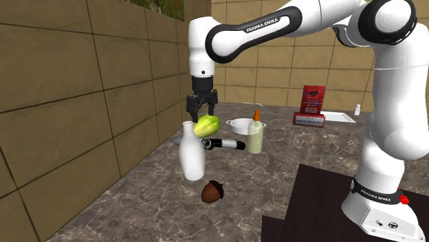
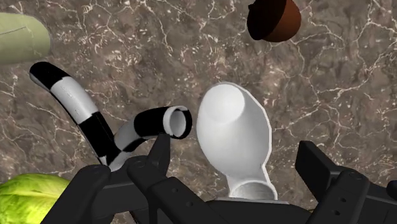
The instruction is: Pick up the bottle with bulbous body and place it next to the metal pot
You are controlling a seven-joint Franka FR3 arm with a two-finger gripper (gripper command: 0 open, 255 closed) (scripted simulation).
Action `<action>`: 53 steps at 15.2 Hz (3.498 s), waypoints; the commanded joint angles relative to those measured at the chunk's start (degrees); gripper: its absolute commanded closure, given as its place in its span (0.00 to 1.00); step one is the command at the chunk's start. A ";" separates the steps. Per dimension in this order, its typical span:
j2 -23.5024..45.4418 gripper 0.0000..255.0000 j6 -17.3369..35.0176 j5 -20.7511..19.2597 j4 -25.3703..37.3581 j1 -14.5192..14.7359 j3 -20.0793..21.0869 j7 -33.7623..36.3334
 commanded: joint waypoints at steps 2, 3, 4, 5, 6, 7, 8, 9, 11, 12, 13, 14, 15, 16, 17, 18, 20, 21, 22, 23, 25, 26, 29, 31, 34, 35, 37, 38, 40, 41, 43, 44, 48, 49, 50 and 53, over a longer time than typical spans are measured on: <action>7.68 0.00 -1.41 -3.33 8.47 1.75 0.03 3.23; 10.31 0.00 -2.07 -4.35 11.55 2.44 -0.11 4.09; 10.43 0.00 -2.11 -4.37 11.70 2.53 -0.19 4.12; 10.53 0.00 -1.39 -4.42 11.09 2.50 -0.23 4.16; 10.65 0.00 -0.67 -4.47 10.49 2.46 -0.27 4.20; 10.79 0.00 0.03 -4.53 9.91 2.42 -0.31 4.25; 10.93 0.00 0.74 -4.60 9.35 2.38 -0.35 4.30; 11.09 0.00 1.43 -4.67 8.80 2.35 -0.39 4.35; 11.55 0.00 3.20 -4.86 7.47 2.27 -0.49 4.50; 11.54 0.00 3.21 -4.86 7.46 2.27 -0.49 4.49; 11.55 0.00 3.21 -4.86 7.47 2.27 -0.49 4.49; 11.55 0.00 3.21 -4.86 7.47 2.27 -0.49 4.50; 11.55 0.00 3.20 -4.86 7.47 2.27 -0.49 4.50; 11.55 0.00 3.20 -4.86 7.47 2.27 -0.49 4.50; 11.55 0.00 3.20 -4.86 7.47 2.27 -0.49 4.50; 11.55 0.00 3.20 -4.86 7.47 2.27 -0.49 4.50; 11.55 1.00 3.20 -4.86 7.48 2.27 -0.49 4.49; 11.55 1.00 3.20 -4.86 7.48 2.27 -0.49 4.49; 11.55 1.00 3.20 -4.86 7.48 2.27 -0.49 4.49; 11.54 1.00 3.21 -4.86 7.46 2.27 -0.50 4.49; 11.53 1.00 3.25 -4.86 7.41 2.26 -0.50 4.49; 11.51 1.00 3.24 -4.85 7.41 2.26 -0.50 4.49; 11.55 1.00 3.20 -4.86 7.47 2.27 -0.49 4.50; 11.18 1.00 1.84 -4.70 8.49 2.28 -0.43 4.31; 10.74 1.00 -0.27 -4.49 10.19 2.31 -0.35 4.05; 10.62 1.00 -0.98 -4.43 10.78 2.33 -0.32 3.96; 10.41 1.00 -2.41 -4.32 12.02 2.36 -0.28 3.80; 10.32 1.00 -3.14 -4.27 12.67 2.39 -0.25 3.72; 10.19 1.00 -4.61 -4.19 14.02 2.44 -0.22 3.57; 10.14 1.00 -5.36 -4.15 14.73 2.47 -0.20 3.49; 10.10 1.00 -6.87 -4.10 16.20 2.55 -0.16 3.35; 10.10 1.00 -7.63 -4.07 16.97 2.59 -0.15 3.28; 10.25 1.00 -10.77 -4.04 20.28 2.79 -0.09 3.02; 10.33 1.00 -11.58 -4.04 21.16 2.85 -0.08 2.96; 10.43 1.00 -12.39 -4.05 22.08 2.92 -0.07 2.89; 9.14 1.00 -13.36 -3.66 21.90 2.09 -0.30 1.75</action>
